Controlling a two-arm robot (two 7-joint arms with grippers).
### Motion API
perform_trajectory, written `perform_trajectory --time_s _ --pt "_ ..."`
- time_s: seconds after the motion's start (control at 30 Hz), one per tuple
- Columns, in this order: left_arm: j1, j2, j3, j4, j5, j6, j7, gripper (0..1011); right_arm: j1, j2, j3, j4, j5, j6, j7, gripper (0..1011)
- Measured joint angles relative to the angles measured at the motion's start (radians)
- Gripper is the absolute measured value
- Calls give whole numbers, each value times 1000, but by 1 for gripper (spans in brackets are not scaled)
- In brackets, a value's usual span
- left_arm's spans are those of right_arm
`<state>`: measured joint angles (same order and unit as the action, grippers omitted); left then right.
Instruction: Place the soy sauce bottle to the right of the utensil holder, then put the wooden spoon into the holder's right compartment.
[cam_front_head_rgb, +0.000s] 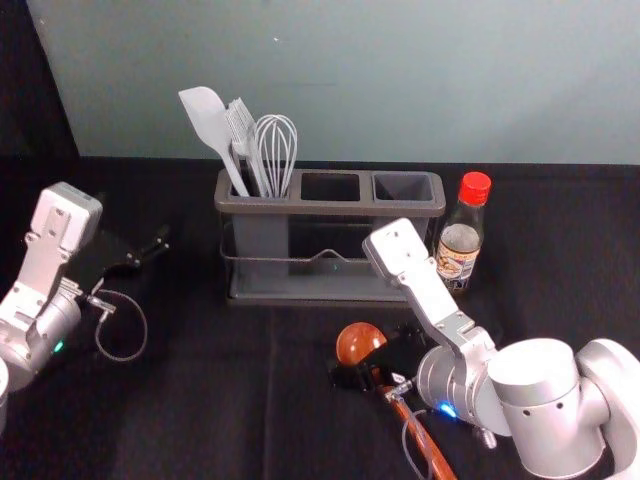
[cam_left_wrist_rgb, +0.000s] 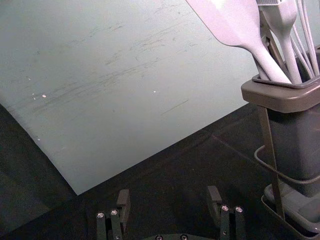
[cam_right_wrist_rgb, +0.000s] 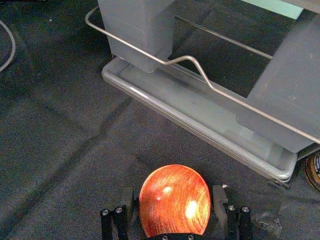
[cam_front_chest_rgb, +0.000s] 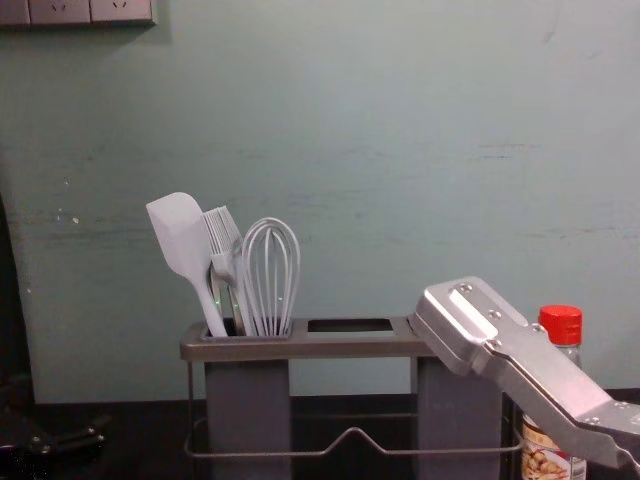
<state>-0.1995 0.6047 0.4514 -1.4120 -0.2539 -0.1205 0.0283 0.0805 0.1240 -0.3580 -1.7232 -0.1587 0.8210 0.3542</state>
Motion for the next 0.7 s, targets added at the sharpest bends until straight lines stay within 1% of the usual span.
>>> perform_trajectory --time_s 0.17,0.33,0.37,0.4,0.43,0.7 --pt "0 0 0 0 0 0 0 1005 -6 -3 5 -3 -9 -9 8 1000" --pt "0 0 0 0 0 0 0 1005 -8 -5 9 -5 -19 -5 17 907" --pt "0 0 0 0 0 0 0 1005 -8 -7 11 -5 -21 -4 19 863" --pt "0 0 0 0 0 0 0 1005 -8 -7 11 -4 -22 -4 21 863" --pt "0 0 0 0 0 0 0 1005 -8 -8 12 -4 -23 -3 23 840" --pt "0 0 0 0 0 0 0 1005 -12 -13 18 -2 -38 -3 37 838"
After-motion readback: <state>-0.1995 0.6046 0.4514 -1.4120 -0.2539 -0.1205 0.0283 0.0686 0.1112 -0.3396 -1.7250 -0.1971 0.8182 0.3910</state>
